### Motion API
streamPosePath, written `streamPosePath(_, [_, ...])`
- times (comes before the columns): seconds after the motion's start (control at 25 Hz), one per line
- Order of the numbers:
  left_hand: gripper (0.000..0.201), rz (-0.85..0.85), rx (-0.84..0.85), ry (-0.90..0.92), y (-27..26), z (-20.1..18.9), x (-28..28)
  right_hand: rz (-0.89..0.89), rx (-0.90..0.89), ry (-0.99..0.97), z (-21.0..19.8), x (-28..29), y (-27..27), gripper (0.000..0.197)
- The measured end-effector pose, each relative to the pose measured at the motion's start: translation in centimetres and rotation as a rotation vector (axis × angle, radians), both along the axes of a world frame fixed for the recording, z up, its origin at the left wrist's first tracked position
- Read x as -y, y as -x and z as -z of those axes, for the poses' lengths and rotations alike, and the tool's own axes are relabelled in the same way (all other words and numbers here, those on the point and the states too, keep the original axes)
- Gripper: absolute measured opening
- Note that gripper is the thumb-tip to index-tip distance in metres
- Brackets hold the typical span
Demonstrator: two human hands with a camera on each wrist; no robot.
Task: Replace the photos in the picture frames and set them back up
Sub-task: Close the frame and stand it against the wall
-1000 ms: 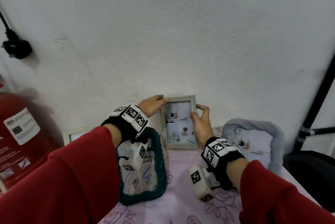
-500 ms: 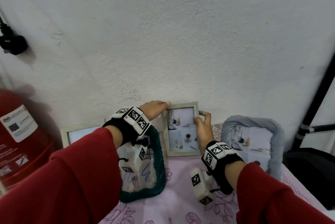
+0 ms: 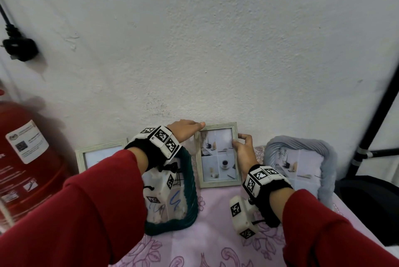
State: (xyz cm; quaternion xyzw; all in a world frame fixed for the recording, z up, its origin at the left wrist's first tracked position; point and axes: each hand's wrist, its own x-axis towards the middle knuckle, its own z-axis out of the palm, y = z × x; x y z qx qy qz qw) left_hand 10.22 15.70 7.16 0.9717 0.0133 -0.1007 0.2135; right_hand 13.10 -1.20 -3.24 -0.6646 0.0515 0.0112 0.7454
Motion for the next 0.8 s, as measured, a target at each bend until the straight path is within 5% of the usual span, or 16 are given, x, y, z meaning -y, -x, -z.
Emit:
streamPosePath(0.48, [0.057,-0.026,0.061,0.018,1.7,0.2,0.7,0.033,-0.014,0.208,-1.7,0.8,0.7,0.049])
streamPosePath(0.8, [0.039,-0.168,0.530,0.082,5.9,-2.7,-0.5,-0.022,0.605,0.504,-8.4,-1.0,5.3,0.042])
